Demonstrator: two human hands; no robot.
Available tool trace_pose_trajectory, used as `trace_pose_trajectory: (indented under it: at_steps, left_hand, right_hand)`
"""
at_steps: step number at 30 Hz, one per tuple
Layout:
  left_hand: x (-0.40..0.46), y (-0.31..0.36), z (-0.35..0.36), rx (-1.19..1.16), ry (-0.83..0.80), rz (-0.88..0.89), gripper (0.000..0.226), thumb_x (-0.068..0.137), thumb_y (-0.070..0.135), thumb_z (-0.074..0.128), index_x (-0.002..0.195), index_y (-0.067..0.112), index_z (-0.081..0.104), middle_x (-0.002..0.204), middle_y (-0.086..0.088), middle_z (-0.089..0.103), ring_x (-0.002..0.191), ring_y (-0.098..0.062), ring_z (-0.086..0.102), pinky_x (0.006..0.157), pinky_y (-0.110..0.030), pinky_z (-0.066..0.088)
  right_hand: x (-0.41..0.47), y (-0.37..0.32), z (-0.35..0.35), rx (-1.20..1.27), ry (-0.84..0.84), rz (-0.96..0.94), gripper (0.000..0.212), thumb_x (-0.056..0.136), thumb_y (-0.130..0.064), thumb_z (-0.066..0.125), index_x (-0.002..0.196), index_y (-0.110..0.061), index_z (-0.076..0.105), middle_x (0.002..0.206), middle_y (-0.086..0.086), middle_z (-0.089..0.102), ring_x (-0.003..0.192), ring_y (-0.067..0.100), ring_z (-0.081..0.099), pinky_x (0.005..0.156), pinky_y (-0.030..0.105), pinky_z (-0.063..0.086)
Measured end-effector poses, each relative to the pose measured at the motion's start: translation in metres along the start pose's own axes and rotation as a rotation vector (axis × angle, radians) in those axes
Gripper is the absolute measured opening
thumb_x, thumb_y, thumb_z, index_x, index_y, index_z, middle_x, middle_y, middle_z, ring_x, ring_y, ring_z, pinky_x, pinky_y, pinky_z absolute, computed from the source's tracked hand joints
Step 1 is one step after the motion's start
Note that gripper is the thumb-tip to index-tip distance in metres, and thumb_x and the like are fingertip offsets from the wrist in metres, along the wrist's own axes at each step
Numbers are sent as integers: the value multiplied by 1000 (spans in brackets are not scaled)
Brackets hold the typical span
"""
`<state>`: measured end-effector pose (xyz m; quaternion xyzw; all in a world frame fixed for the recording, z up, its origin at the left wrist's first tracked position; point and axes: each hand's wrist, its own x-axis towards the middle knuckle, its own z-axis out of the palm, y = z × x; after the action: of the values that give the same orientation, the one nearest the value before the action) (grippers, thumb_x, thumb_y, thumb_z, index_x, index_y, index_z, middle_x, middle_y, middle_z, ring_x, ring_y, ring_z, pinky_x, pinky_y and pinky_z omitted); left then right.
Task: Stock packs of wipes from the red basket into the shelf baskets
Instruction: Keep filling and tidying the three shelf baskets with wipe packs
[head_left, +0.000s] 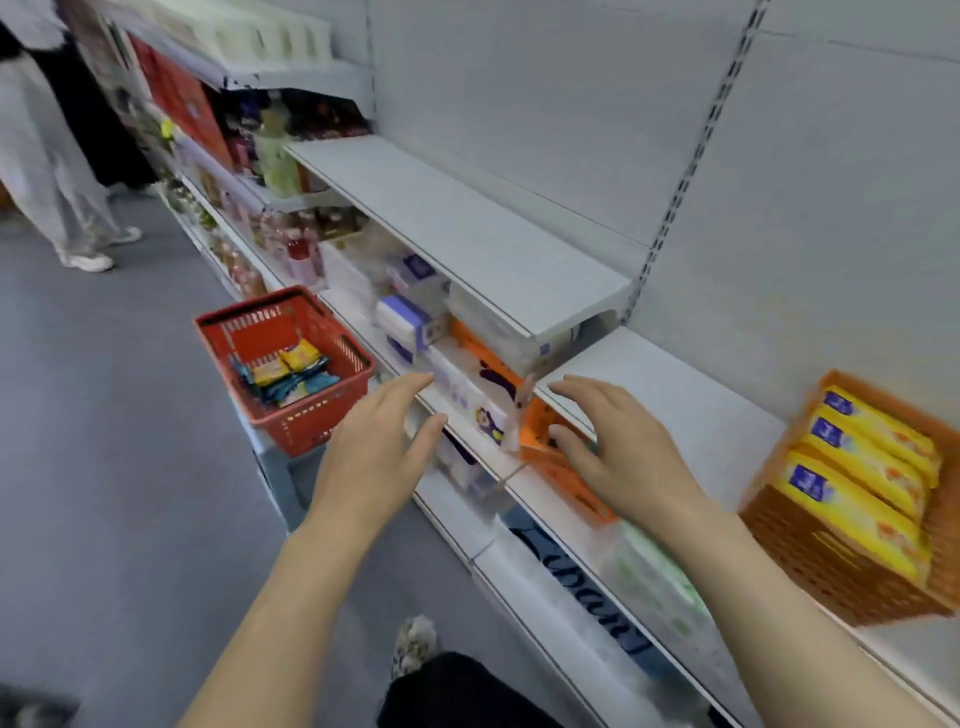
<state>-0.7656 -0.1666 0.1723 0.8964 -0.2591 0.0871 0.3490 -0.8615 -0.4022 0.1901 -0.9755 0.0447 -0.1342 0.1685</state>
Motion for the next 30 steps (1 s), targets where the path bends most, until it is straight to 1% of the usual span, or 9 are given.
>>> trace_pose_trajectory:
  at_steps: [3,7,9,12,15,19,23,26,30]
  left_hand:
    - [44,-59,-21,37,28,-28,43,95,35,62,136,24,56,137,6,58,126,-14,53,103,-32,42]
    - [117,-143,-52,106,4,-55,42,93,32,65,133,22,58,135,5,60,126,-16,55,104,-31,42]
    - [157,-183,-69,151,-39,-72,43,92,32,66,134,22,58,135,3,61,126,-18,55,105,-35,43]
    - [209,-233,-91,200,-109,-90,43,93,29,65,135,20,58,136,3,60,127,-17,54,104,-29,39]
    - [255,-275,-101,180,-141,-104,43,94,29,64,135,19,57,136,2,60,127,-18,54,104,-29,39]
    - [304,-333,-96,126,-214,-130,45,95,33,63,137,21,56,138,3,59,129,-16,53,105,-32,40]
    - [360,-406,-77,101,-332,-109,46,97,37,59,140,24,52,142,6,55,132,-14,49,107,-34,40]
    - [404,-466,-53,91,-426,-71,46,97,38,58,141,25,51,142,6,55,131,-14,49,108,-33,39]
    - [448,-545,-8,109,-673,-15,44,97,38,57,138,23,54,137,1,59,126,-20,55,104,-37,45]
  right_hand:
    - [73,-30,38,39,-3,-42,43,95,-33,58,138,-25,54,139,-7,55,129,13,48,99,21,35]
    - [183,-67,92,107,-10,-70,43,94,-26,63,136,-22,56,140,-5,56,129,12,46,98,15,28]
    - [238,-85,114,142,-28,-43,43,94,-26,60,137,-23,54,143,-4,53,132,12,44,100,19,30]
    - [302,-114,144,207,-45,-4,43,96,-26,60,138,-19,54,143,1,53,133,20,48,106,32,38]
    - [353,-137,171,217,-95,-2,41,95,-27,61,135,-18,56,139,1,57,130,22,51,104,37,44]
    - [409,-149,206,194,-143,66,44,93,-35,55,133,-17,59,135,2,61,127,24,55,102,38,45]
    - [453,-152,255,142,-164,192,40,96,-31,59,135,-20,57,137,-1,59,129,19,53,102,38,46]
    - [479,-157,302,141,-171,310,40,95,-29,61,134,-18,58,135,1,61,126,22,56,101,38,47]
    - [501,-168,373,152,-268,573,40,96,-29,59,135,-20,57,135,3,61,120,24,57,97,34,44]
